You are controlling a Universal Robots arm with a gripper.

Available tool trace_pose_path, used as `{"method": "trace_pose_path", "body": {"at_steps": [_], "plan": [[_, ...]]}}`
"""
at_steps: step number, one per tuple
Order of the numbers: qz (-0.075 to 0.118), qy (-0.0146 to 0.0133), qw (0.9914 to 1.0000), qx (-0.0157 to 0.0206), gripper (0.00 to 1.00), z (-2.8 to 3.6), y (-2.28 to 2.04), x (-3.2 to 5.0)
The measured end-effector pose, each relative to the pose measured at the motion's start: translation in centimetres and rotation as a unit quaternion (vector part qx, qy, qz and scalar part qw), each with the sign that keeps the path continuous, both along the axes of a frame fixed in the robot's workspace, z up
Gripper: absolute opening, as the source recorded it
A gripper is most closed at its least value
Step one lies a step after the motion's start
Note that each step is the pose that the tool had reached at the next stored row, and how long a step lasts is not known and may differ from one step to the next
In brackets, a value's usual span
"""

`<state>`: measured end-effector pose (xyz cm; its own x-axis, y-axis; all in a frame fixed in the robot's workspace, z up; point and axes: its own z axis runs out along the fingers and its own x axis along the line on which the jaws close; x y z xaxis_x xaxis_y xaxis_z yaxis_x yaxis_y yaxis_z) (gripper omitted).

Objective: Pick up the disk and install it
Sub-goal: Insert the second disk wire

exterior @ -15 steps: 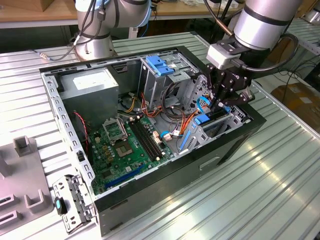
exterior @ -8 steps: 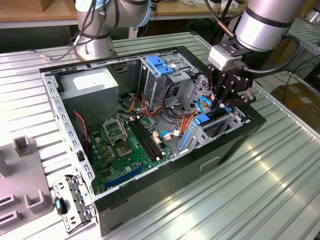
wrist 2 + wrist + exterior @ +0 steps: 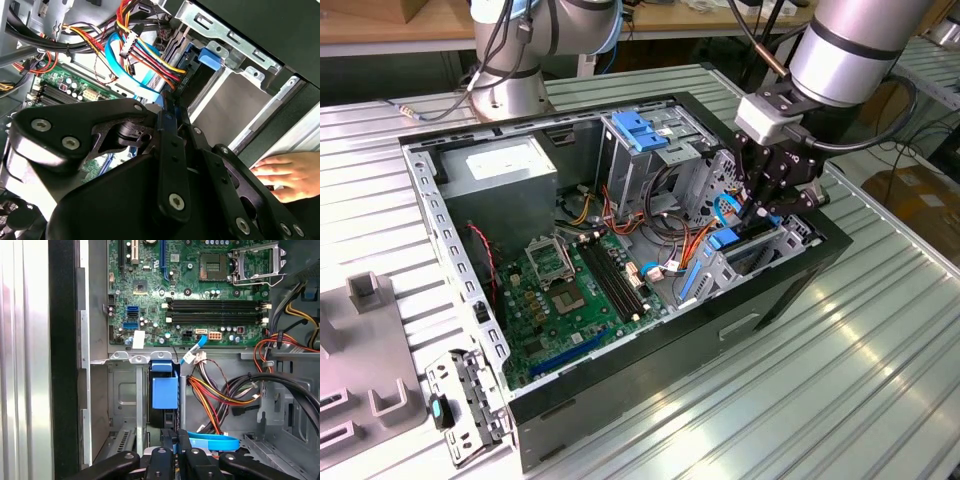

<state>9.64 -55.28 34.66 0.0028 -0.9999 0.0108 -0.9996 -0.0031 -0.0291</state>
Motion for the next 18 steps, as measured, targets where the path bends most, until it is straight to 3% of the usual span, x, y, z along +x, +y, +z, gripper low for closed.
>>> {"method": "trace_pose_path", "body": {"at_steps": [9, 13, 15, 16, 18], "plan": [[0.000, 0.0000, 0.99999, 0.0036, 0.16, 0.03, 0.00, 0.01], [0.000, 0.0000, 0.99995, 0.0096, 0.16, 0.12, -0.02, 0.05], [0.000, 0.0000, 0.99985, 0.0174, 0.16, 0.13, -0.08, 0.06], [0.000, 0.0000, 0.99981, 0.0195, 0.16, 0.12, -0.14, 0.06], [0.000, 0.0000, 0.99979, 0.0205, 0.16, 0.12, -0.27, 0.06]]}}
